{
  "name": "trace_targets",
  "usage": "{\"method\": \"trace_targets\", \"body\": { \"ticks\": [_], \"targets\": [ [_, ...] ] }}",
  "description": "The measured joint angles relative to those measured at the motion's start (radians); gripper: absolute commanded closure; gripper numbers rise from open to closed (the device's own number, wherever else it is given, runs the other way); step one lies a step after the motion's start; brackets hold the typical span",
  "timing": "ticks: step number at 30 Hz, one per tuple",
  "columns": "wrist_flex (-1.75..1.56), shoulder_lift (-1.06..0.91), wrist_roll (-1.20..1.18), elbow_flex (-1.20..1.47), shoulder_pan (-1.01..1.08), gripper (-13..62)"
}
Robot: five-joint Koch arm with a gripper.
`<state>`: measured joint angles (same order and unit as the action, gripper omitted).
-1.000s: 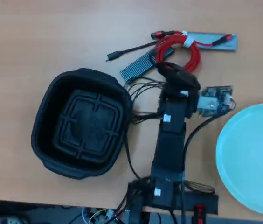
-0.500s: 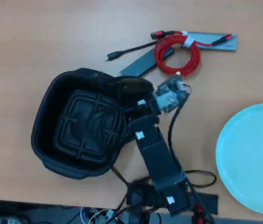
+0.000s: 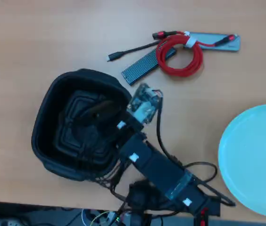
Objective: Put a black charging cable in a black bowl and put a red charging cable in a green bowl
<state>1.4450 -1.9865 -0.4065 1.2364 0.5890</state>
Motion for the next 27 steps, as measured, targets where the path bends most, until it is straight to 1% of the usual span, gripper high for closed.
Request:
{"method": "trace_targets", "body": {
  "ticks": [4, 10, 20, 27],
  "targets": [
    [-0.031, -0.005, 0.000, 0.000, -0.083, 55.6],
    [-0.034, -0.006, -0.002, 0.000, -0.092, 55.6],
    [-0.038, -0.003, -0.002, 0.048, -0.176, 55.6],
    [-0.075, 0.123, -0.002, 0.060, -0.187, 55.6]
  ]
}}
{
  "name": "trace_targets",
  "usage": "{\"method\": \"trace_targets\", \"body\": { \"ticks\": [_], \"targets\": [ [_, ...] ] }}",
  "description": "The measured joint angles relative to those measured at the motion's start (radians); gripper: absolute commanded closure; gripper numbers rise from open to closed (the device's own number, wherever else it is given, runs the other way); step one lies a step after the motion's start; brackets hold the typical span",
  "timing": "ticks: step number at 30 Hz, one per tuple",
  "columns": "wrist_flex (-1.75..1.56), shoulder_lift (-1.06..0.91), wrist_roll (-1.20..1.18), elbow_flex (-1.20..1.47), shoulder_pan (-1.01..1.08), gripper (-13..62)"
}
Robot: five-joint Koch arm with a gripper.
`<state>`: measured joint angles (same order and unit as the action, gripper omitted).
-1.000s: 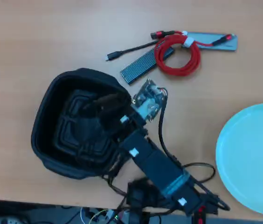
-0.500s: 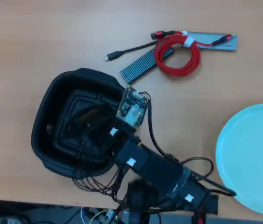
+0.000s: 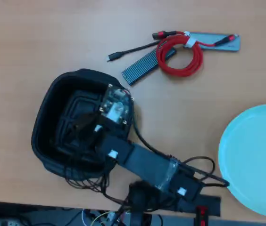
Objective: Put a black charging cable in a black bowl and put a red charging cable in a green bowl
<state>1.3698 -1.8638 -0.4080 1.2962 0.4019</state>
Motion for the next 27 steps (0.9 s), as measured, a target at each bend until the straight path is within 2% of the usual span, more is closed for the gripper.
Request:
{"method": "trace_targets", "body": {
  "ticks": [27],
  "targets": [
    [-0.196, 0.334, -0.005, 0.133, -0.026, 54.9]
  ]
}}
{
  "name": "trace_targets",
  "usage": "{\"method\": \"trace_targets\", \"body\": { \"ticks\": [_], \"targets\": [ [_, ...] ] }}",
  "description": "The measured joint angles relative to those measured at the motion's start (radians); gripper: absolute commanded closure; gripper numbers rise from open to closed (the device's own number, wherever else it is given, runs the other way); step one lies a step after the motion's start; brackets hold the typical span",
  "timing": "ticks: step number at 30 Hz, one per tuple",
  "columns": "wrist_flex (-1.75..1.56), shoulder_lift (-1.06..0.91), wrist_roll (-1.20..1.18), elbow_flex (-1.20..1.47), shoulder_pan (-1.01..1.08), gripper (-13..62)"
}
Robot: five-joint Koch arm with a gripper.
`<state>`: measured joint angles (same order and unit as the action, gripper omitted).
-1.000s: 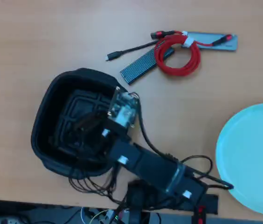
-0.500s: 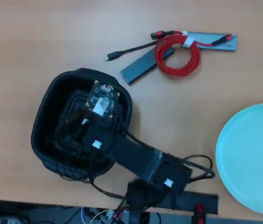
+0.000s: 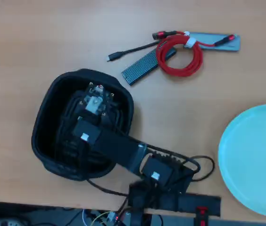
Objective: Put a black charging cable in a black bowl and put a red charging cable in a green bowl
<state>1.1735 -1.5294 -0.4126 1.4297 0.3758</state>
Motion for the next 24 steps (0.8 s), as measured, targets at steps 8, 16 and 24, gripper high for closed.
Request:
{"method": "trace_targets", "body": {
  "ticks": [8, 16, 24],
  "targets": [
    [-0.003, 0.028, 0.015, 0.028, 0.017, 19.8],
    [0.187, 0.057, 0.041, 0.021, 0.046, -2.5],
    [0.403, 0.063, 0.078, -0.098, 0.087, -2.4]
  ]
}}
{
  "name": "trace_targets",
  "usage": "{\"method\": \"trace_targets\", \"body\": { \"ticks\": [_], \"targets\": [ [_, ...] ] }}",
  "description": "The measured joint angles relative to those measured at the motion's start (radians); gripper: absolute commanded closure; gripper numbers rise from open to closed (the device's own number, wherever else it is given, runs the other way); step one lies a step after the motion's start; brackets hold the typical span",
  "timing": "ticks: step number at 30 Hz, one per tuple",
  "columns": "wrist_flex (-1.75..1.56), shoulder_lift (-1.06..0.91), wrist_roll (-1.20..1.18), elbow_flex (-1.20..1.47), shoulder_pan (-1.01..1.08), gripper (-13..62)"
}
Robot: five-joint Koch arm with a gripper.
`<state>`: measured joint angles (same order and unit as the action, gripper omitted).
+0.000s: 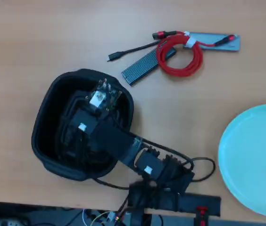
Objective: Put a black charging cable in a black bowl and put a red charging cable in a green bowl
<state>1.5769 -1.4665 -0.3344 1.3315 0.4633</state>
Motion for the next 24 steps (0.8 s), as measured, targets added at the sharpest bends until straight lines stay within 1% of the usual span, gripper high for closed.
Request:
{"method": "trace_targets", "body": {
  "ticks": [8, 17, 20, 24],
  "targets": [
    [0.083, -0.023, 0.000, -0.069, 0.032, -2.3],
    [0.100, -0.215, 0.000, -0.071, 0.100, -2.3],
    [0.101, -0.252, 0.000, -0.087, 0.161, -2.3],
    [0.103, -0.253, 0.000, -0.130, 0.325, -2.4]
  ]
}}
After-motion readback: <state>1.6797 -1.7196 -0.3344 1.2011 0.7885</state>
